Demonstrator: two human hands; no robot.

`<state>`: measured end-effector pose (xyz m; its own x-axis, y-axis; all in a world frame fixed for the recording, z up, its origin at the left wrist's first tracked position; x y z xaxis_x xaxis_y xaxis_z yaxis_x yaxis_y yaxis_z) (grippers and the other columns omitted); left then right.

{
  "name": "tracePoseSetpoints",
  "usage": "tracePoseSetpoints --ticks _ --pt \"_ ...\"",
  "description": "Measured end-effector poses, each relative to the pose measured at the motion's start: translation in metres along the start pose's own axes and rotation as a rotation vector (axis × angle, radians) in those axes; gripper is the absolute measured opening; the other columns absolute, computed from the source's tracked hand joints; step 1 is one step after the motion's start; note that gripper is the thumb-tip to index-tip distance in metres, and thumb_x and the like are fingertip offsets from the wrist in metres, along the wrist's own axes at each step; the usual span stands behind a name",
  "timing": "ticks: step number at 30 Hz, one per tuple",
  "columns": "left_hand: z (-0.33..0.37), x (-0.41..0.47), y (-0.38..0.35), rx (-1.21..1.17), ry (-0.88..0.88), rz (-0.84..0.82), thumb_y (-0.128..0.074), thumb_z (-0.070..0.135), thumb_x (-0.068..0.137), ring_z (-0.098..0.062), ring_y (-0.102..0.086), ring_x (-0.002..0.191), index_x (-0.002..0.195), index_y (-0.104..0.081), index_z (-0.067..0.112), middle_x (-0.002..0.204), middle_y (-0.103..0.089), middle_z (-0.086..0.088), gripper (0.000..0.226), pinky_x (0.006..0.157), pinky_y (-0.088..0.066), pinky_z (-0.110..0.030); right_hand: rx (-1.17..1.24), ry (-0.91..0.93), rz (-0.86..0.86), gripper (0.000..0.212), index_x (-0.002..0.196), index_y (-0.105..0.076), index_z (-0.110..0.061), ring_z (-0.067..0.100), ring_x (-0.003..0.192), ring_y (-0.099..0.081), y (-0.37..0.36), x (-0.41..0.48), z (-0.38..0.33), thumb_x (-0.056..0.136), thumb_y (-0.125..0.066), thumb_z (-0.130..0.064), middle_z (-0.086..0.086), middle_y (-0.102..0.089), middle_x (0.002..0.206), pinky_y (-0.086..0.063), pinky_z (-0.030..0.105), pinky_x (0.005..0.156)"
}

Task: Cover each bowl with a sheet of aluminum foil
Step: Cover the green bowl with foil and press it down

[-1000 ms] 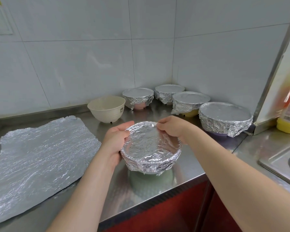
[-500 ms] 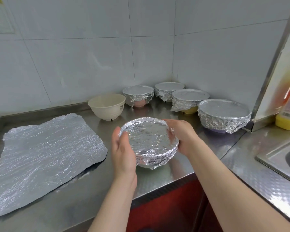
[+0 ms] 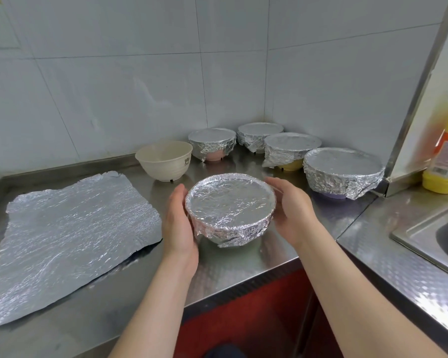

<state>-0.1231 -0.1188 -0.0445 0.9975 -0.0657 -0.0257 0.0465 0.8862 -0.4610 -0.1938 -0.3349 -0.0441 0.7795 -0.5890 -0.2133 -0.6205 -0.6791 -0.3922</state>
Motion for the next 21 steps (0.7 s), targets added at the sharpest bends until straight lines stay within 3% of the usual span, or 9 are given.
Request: tracePoseSetpoints --ticks 3,7,10,12,16,19,21 --pt "-0.007 -0.011 -0.004 0.115 -0.012 -0.040 -0.054 0.060 0.079 -0.009 -0.048 0.128 0.136 -0.051 0.029 0.137 -0.055 0.011 0.064 0.112 -0.033 -0.042 -0.006 0.007 -0.049 0.022 0.105 -0.069 -0.008 0.023 0.087 -0.070 -0.002 -0.006 0.008 0.096 -0.051 -0.017 0.008 -0.075 0.094 -0.055 0.037 0.082" --pt "-0.011 -0.009 -0.010 0.168 -0.019 -0.045 -0.049 0.061 0.076 -0.007 -0.045 0.130 0.139 -0.046 0.034 0.140 -0.050 0.015 0.069 0.114 -0.031 -0.041 -0.038 0.022 -0.060 0.026 0.111 -0.067 -0.014 0.023 0.101 -0.068 -0.002 -0.011 0.017 0.100 -0.047 -0.028 0.004 -0.073 0.106 -0.051 0.041 0.095" --pt "-0.012 -0.004 -0.004 0.188 -0.014 -0.067 -0.052 0.062 0.076 -0.008 -0.047 0.129 0.134 -0.052 0.033 0.137 -0.054 0.013 0.065 0.113 -0.032 -0.041 -0.078 0.083 -0.008 0.058 0.135 -0.053 -0.022 0.016 0.123 -0.054 0.009 -0.009 0.014 0.087 -0.051 -0.055 -0.006 -0.059 0.133 -0.039 0.042 0.109" --pt "-0.009 -0.009 0.003 0.198 -0.023 -0.074 -0.053 0.057 0.082 -0.007 -0.048 0.127 0.132 -0.055 0.031 0.135 -0.056 0.012 0.056 0.113 -0.032 -0.039 -0.114 0.115 0.022 0.077 0.137 -0.051 -0.028 0.010 0.128 -0.049 0.020 -0.007 0.020 0.072 -0.050 -0.068 -0.013 -0.055 0.137 -0.035 0.042 0.111" --pt "0.003 -0.039 0.004 0.291 -0.138 -0.120 -0.046 0.031 0.100 -0.002 -0.047 0.123 0.129 -0.054 0.028 0.131 -0.055 0.013 0.030 0.110 -0.034 -0.030 -0.038 0.063 -0.006 0.058 0.130 -0.058 -0.023 0.016 0.115 -0.061 0.015 -0.021 0.027 0.085 -0.051 -0.059 -0.005 -0.065 0.125 -0.045 0.042 0.104" --pt "0.007 -0.049 0.009 0.308 -0.191 -0.129 -0.055 0.017 0.096 -0.004 -0.053 0.113 0.126 -0.054 0.024 0.124 -0.057 0.004 0.031 0.096 -0.042 -0.022 0.016 0.027 0.012 0.036 0.106 -0.064 -0.016 0.015 0.088 -0.069 0.019 -0.025 0.022 0.099 -0.044 -0.045 0.001 -0.074 0.096 -0.053 0.032 0.078" --pt "0.013 -0.050 0.011 0.320 -0.211 -0.142 -0.061 0.013 0.091 -0.008 -0.056 0.111 0.127 -0.053 0.025 0.122 -0.057 0.001 0.038 0.090 -0.043 -0.020 -0.054 0.067 0.088 0.038 0.102 -0.060 -0.011 0.011 0.084 -0.062 0.032 -0.030 0.008 0.101 -0.039 -0.043 0.004 -0.069 0.098 -0.048 0.028 0.077"
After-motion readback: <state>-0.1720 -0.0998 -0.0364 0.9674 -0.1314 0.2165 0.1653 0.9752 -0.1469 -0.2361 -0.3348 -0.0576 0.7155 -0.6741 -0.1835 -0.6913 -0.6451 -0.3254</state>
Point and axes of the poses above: each hand's wrist, its own x-axis towards the middle knuckle, its own y-axis out of the back of the hand, z = x × y, the point moved 10 cm from there along x, towards the middle knuckle
